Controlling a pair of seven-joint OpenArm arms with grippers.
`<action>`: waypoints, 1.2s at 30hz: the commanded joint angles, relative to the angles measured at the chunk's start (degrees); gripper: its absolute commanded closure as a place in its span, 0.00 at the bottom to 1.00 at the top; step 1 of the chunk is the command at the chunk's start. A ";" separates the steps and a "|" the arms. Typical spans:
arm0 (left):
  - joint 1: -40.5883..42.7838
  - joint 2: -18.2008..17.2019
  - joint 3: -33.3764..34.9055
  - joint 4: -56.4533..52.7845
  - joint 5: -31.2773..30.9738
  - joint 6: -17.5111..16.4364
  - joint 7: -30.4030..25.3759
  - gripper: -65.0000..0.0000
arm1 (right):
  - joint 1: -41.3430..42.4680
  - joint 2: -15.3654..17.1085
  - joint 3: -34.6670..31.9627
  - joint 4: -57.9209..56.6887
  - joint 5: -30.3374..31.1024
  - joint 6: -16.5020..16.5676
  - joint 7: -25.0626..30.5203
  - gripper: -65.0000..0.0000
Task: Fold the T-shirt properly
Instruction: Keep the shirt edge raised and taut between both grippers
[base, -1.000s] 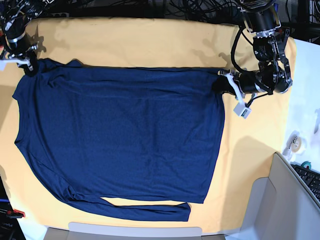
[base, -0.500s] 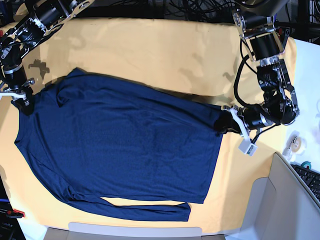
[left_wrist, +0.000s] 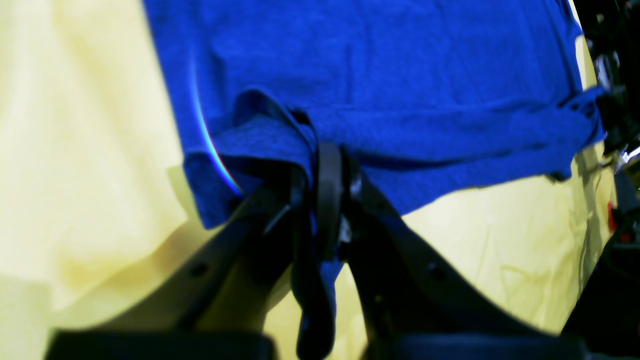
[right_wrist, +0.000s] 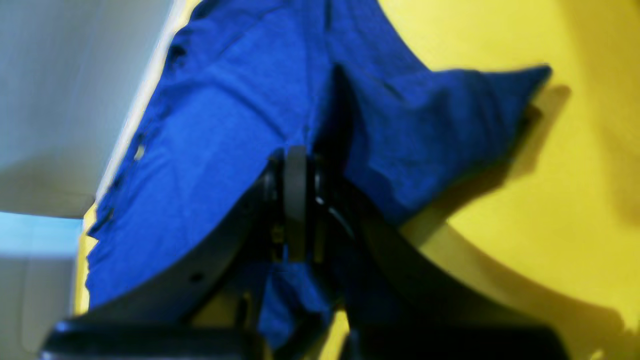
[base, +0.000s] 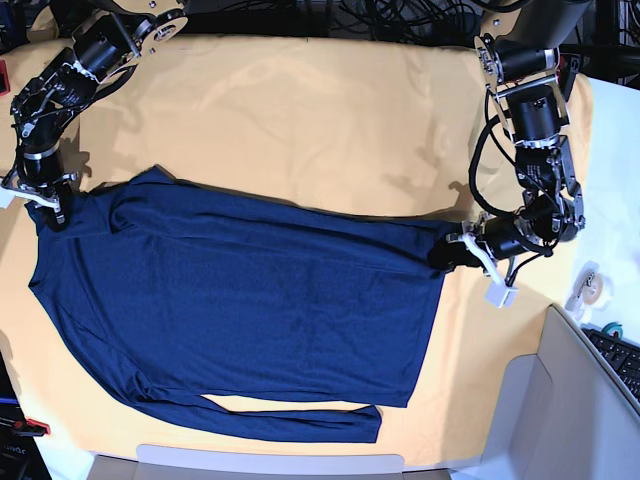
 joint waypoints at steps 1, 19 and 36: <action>-1.76 -1.56 -0.12 0.90 -1.53 -0.49 -1.63 1.00 | 1.42 1.69 0.06 1.12 0.66 0.59 2.06 1.00; 1.85 -3.93 -0.29 1.07 -1.62 -0.49 -1.54 1.00 | 2.83 3.36 1.64 -0.29 0.05 0.59 2.41 1.00; 3.78 -3.93 -0.21 1.07 -1.62 -0.49 -1.54 0.75 | 2.48 4.68 -4.07 -5.39 0.13 0.59 2.06 0.39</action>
